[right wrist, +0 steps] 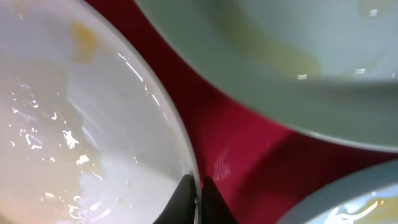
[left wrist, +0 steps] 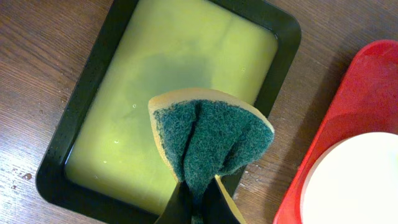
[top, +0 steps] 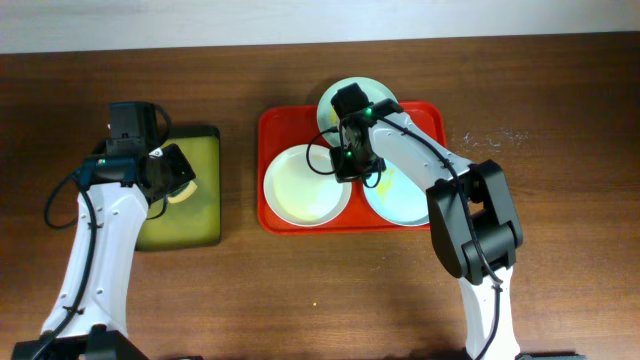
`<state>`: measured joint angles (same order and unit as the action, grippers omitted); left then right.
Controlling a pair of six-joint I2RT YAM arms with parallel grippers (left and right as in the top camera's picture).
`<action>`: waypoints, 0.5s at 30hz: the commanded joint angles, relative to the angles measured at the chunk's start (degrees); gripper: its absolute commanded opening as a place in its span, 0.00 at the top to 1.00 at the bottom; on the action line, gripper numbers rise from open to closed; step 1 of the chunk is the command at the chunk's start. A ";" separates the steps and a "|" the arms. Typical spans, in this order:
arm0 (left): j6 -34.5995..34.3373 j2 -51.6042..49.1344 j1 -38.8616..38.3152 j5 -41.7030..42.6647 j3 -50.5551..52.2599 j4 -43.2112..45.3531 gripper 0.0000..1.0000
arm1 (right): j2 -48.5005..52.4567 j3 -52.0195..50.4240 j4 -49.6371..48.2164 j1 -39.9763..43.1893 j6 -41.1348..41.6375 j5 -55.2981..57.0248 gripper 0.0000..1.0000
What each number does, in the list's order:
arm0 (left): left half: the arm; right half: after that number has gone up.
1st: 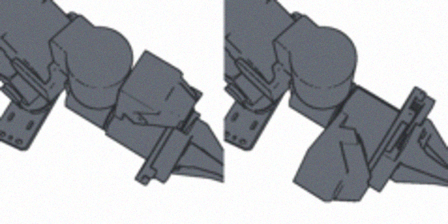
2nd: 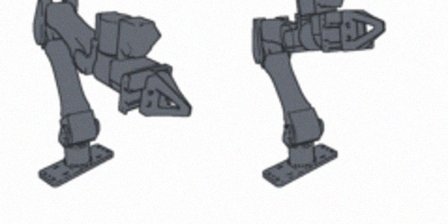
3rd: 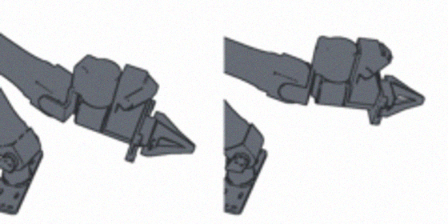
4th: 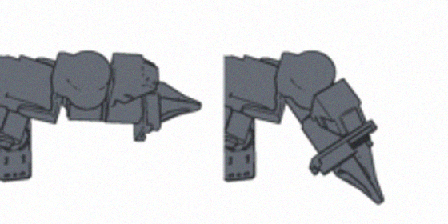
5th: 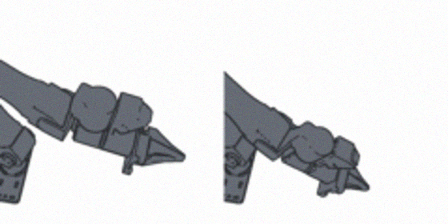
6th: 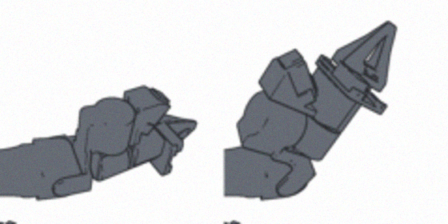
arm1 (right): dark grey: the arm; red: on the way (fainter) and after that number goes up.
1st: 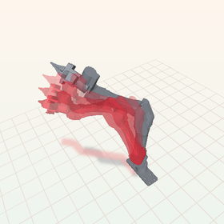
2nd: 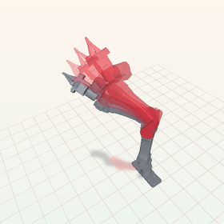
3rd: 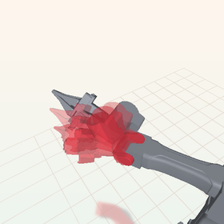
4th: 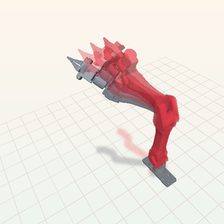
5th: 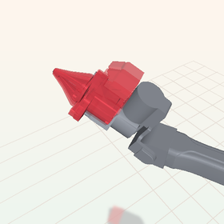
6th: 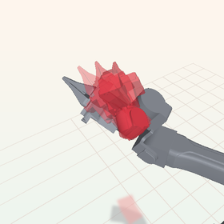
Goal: Clean dirty plates on tray and stack at the side
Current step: 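Lift the white plate off the red tray with the right gripper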
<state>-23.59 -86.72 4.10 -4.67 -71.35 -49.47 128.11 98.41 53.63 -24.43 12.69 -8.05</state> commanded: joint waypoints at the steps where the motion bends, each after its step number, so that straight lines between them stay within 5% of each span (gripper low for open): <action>1: -0.57 -0.07 0.20 0.46 0.02 0.35 1.00 | -1.99 2.84 5.03 -0.76 -0.44 7.89 0.96; 15: -0.57 -0.07 0.17 0.90 0.02 0.55 1.00 | -5.01 18.67 23.06 -18.32 -0.46 60.22 0.96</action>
<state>-23.59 -86.72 4.10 -4.45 -71.35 -49.25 124.77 114.06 74.85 -39.05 12.25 34.09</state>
